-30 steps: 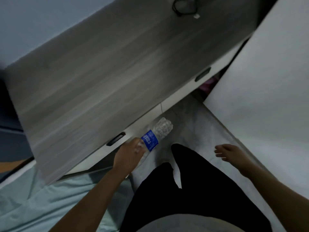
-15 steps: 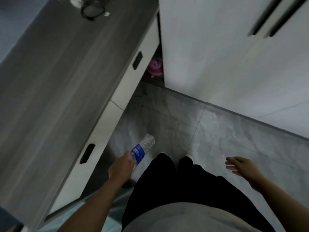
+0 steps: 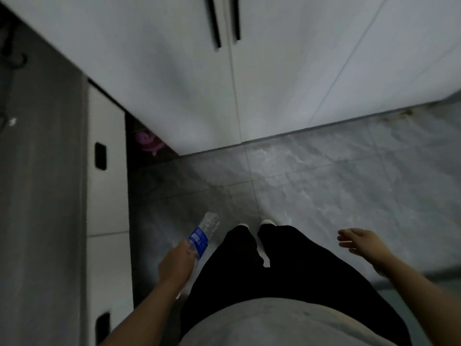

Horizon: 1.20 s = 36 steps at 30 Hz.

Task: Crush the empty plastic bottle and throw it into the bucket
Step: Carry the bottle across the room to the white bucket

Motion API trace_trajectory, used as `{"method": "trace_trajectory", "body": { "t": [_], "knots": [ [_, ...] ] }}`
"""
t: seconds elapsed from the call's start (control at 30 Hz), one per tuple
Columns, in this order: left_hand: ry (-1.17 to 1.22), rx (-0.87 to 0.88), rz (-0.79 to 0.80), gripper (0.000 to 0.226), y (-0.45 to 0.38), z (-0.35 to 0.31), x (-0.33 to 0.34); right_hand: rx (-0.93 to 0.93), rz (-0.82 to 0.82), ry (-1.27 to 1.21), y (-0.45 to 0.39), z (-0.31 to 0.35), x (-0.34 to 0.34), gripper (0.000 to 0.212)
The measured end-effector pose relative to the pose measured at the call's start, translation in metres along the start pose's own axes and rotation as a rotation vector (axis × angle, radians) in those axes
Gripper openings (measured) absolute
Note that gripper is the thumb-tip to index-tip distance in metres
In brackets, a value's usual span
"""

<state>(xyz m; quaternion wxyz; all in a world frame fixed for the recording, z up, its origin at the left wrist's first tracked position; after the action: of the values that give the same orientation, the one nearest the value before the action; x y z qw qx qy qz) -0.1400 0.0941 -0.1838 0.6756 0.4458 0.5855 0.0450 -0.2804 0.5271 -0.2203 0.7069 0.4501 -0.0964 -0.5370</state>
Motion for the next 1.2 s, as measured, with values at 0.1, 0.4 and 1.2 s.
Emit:
{"method": "trace_trajectory", "body": {
  "t": [0.1, 0.4, 1.2],
  "knots": [
    [-0.134, 0.145, 0.051, 0.022, -0.02, -0.029, -0.011, 0.079, -0.148, -0.144, 0.03, -0.036, -0.001, 0.028],
    [-0.49, 0.472, 0.052, 0.022, -0.033, -0.154, -0.017, 0.325, -0.502, -0.514, 0.137, -0.175, 0.032, 0.027],
    [-0.815, 0.776, 0.105, 0.024, 0.127, -0.571, 0.187, 0.423, -0.785, -1.059, 0.093, -0.295, -0.257, 0.032]
  ]
}}
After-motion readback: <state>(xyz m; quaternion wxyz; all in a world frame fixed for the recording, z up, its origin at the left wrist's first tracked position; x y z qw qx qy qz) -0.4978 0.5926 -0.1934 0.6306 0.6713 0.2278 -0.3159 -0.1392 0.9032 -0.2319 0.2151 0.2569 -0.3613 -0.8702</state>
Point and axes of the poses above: each hand's wrist, its own y-axis away from the middle knuckle, its own x-axis out of the palm, z = x × y, the point moved 8 cm from there along -y, towards the middle knuckle, and after that the axes turned 10 degrees about -x, right-handed, at the moved point
